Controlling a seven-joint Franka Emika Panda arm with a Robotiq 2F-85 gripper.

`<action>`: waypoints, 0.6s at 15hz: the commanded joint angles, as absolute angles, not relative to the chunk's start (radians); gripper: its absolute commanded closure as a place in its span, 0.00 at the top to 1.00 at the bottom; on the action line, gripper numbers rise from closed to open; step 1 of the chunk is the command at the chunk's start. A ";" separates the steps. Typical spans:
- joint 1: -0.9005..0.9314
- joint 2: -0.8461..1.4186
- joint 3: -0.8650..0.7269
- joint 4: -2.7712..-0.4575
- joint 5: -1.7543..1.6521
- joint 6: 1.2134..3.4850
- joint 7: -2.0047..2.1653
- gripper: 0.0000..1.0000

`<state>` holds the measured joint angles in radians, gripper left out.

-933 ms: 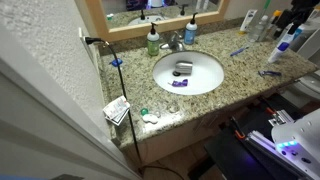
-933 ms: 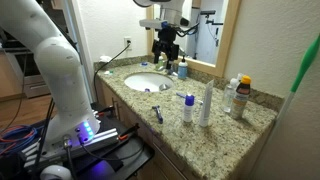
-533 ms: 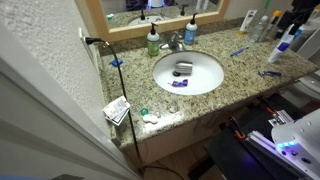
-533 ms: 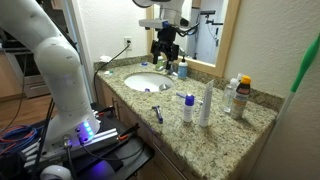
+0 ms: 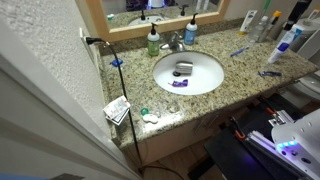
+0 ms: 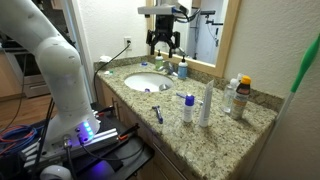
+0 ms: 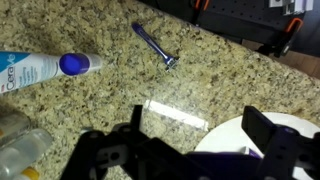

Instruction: Open the tap

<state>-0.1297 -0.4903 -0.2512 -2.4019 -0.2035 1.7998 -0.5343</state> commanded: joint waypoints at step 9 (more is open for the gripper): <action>0.034 -0.392 -0.082 -2.419 -0.008 1.736 -0.275 1.00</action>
<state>-0.0324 -0.4708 -0.1473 -2.4565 -0.1370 1.7549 -0.3892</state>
